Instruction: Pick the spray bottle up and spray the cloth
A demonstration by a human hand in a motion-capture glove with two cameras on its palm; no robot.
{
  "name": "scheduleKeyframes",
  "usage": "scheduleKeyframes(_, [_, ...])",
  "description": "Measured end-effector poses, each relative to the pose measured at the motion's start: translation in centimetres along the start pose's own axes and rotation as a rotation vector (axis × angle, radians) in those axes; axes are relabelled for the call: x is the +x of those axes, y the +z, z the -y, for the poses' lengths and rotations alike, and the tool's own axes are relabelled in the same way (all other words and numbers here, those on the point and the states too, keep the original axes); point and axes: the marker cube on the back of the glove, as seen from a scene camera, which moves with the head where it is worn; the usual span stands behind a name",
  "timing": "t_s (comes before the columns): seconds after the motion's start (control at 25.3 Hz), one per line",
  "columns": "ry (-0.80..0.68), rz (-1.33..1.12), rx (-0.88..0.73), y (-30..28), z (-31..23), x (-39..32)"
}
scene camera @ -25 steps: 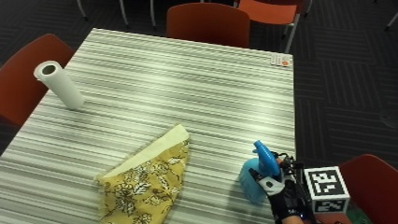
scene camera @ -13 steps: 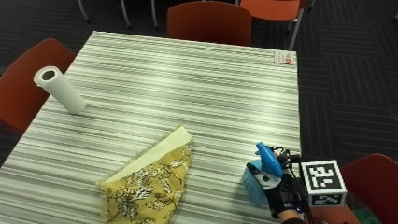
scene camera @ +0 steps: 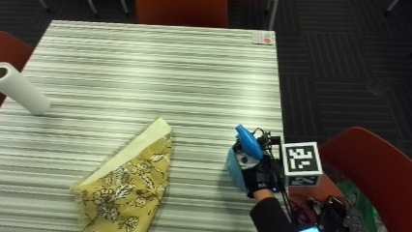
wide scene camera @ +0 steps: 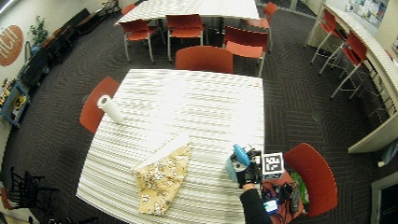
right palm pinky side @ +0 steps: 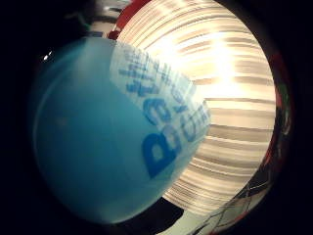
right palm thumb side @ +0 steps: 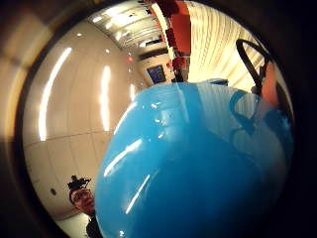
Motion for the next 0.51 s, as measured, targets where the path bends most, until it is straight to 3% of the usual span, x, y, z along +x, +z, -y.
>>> scheduleKeyframes(0.24, [-0.032, -0.025, 0.051, 0.6, 1.3, 0.1])
scheduleKeyframes(0.51, [0.031, -0.041, 0.078, -0.5, 1.2, 2.9])
